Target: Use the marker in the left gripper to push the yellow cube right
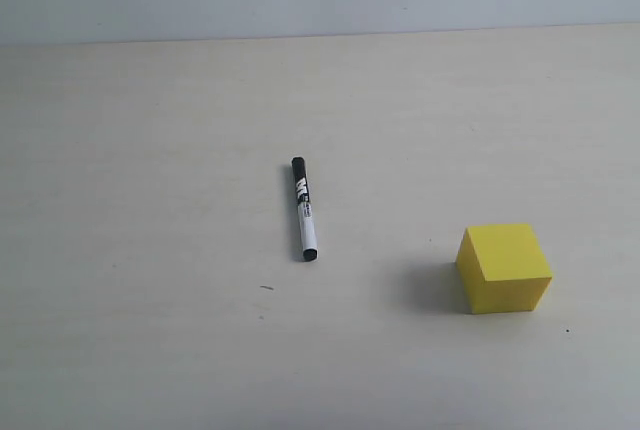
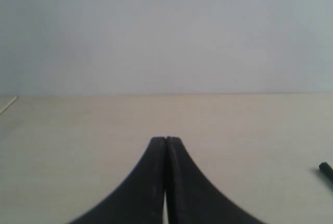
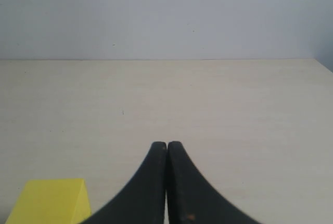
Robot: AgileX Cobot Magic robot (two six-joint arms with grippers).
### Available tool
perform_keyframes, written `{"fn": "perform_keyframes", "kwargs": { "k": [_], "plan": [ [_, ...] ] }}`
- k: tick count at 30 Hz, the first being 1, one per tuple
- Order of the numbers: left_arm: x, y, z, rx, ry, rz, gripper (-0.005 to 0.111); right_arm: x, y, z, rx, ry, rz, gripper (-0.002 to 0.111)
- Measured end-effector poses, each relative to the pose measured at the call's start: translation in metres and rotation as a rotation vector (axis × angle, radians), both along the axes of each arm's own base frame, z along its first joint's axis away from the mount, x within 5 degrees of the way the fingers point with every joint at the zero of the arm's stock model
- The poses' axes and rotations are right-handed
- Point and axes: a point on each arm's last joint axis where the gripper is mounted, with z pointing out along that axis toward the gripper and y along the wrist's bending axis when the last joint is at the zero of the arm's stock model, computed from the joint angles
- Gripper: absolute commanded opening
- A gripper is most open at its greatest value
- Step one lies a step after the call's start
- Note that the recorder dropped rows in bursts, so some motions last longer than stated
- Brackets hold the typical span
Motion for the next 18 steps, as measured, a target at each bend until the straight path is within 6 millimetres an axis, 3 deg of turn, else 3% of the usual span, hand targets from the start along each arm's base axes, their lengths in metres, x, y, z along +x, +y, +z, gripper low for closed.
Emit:
{"fn": "perform_keyframes", "kwargs": {
  "k": [9,18],
  "plan": [
    [0.005,0.000,-0.037,0.008,0.109,0.000,0.000,0.000,0.000,0.000,0.000,0.000,0.000,0.000],
    [0.005,0.000,-0.040,-0.003,0.135,0.002,0.000,0.000,0.000,0.000,0.000,0.000,0.000,0.000]
  ]
}}
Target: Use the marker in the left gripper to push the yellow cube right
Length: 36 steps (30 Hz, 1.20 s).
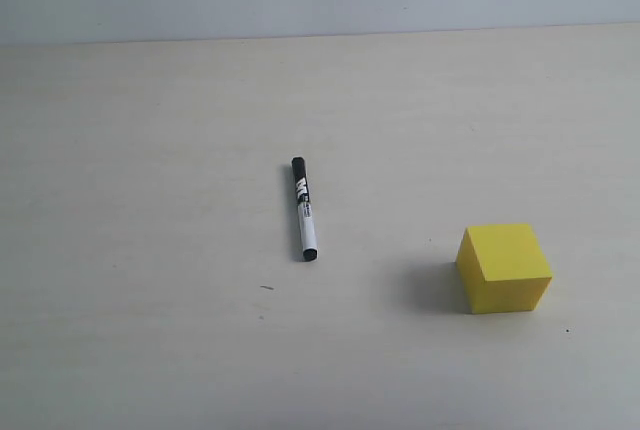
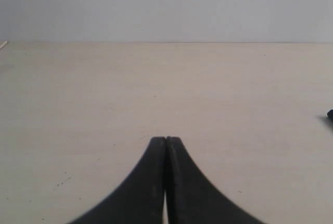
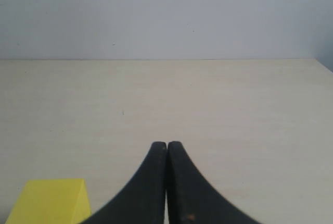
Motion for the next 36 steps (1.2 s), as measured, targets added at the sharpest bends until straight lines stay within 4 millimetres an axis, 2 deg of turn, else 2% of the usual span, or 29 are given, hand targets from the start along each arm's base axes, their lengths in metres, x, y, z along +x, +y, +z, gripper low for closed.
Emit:
{"fn": "perform_keyframes", "kwargs": {
  "k": [8,16,36],
  "plan": [
    [0.0000,-0.0002,0.0000,0.000,0.000,-0.004,0.000,0.0000,0.0000,0.0000,0.000,0.000,0.000,0.000],
    [-0.0005,-0.0049,0.0000,-0.002,0.000,-0.090,0.000,0.0000,0.0000,0.0000,0.000,0.000,0.000,0.000],
    [-0.0006,-0.0049,-0.0002,-0.002,0.002,-0.091,0.000,0.0000,0.0000,0.0000,0.000,0.000,0.000,0.000]
  ]
}}
